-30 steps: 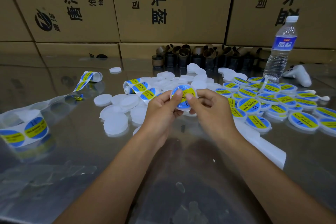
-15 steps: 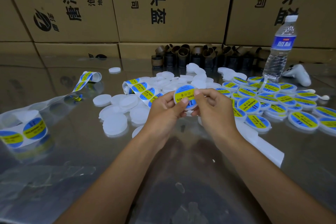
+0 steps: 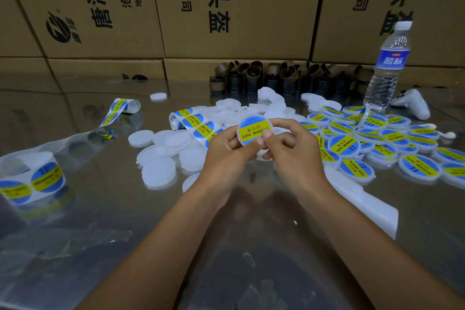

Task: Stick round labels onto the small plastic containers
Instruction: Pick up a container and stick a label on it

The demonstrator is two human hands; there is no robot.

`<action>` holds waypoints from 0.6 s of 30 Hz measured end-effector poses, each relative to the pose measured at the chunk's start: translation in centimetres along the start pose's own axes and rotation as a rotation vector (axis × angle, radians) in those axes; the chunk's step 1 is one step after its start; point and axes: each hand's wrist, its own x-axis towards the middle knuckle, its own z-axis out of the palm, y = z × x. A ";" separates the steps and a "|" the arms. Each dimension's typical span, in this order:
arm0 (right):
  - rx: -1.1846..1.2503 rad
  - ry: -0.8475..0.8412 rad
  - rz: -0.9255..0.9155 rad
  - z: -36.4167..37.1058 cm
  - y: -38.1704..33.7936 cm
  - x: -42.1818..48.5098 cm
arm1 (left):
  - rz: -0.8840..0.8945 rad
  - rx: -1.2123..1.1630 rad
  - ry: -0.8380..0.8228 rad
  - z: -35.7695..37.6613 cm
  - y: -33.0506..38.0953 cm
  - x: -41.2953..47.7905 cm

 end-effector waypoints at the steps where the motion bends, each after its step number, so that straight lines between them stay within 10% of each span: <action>1: -0.013 0.002 -0.002 0.0 0.1 0.0 | -0.016 0.004 0.008 0.1 0.0 0.1; 18: -0.035 0.018 -0.066 -1.2 0.3 1.2 | -0.035 -0.029 0.101 0.0 0.3 0.3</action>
